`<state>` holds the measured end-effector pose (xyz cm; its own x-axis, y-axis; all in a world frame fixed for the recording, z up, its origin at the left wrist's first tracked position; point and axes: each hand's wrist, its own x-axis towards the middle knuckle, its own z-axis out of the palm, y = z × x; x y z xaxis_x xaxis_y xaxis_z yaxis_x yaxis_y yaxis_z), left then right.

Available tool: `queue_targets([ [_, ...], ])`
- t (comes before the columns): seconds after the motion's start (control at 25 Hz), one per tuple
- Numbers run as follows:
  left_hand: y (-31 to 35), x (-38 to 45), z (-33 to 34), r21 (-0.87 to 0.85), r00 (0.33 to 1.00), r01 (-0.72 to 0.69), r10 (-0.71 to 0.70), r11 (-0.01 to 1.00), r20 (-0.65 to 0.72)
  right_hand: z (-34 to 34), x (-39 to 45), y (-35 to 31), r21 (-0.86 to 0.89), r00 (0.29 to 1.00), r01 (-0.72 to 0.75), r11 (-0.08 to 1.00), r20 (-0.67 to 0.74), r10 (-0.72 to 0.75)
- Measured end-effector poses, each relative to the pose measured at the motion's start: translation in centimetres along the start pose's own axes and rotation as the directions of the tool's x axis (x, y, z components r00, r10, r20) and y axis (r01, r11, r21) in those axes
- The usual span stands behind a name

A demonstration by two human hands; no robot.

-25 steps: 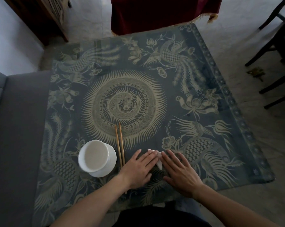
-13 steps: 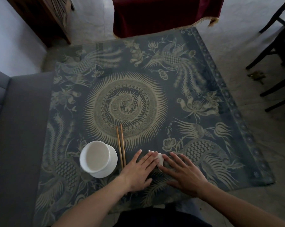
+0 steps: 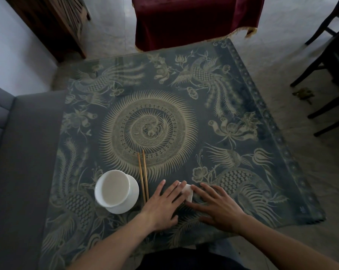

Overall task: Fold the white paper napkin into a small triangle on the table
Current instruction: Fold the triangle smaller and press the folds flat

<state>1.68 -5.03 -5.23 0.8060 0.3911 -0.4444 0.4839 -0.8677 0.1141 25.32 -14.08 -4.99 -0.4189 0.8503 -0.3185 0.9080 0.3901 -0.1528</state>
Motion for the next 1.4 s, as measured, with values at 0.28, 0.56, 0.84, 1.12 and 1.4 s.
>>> queue_targets([
  [0.28,-0.4,0.6,-0.1,0.018,0.997,-0.060,0.059,0.998,0.052,0.7,-0.1,-0.1,0.053,0.996,-0.056,0.997,-0.062,0.059],
  [0.56,-0.9,0.6,-0.4,0.028,0.997,-0.065,0.064,0.997,0.041,0.8,-0.3,0.3,-0.013,0.999,-0.007,1.000,-0.032,0.007],
  [0.84,-0.9,-0.2,-0.3,0.025,1.000,0.015,-0.016,1.000,0.027,0.0,-0.2,0.2,-0.013,1.000,-0.006,1.000,-0.022,0.005],
  [1.12,-1.5,-0.2,-0.4,0.044,0.999,0.021,-0.023,0.999,0.050,-0.4,0.2,0.5,-0.060,0.996,0.060,0.996,0.064,-0.057],
  [1.4,-1.7,0.0,-1.4,-0.025,0.999,0.014,-0.013,1.000,0.033,-1.5,0.9,0.8,0.091,0.992,0.010,0.996,0.126,-0.022],
])
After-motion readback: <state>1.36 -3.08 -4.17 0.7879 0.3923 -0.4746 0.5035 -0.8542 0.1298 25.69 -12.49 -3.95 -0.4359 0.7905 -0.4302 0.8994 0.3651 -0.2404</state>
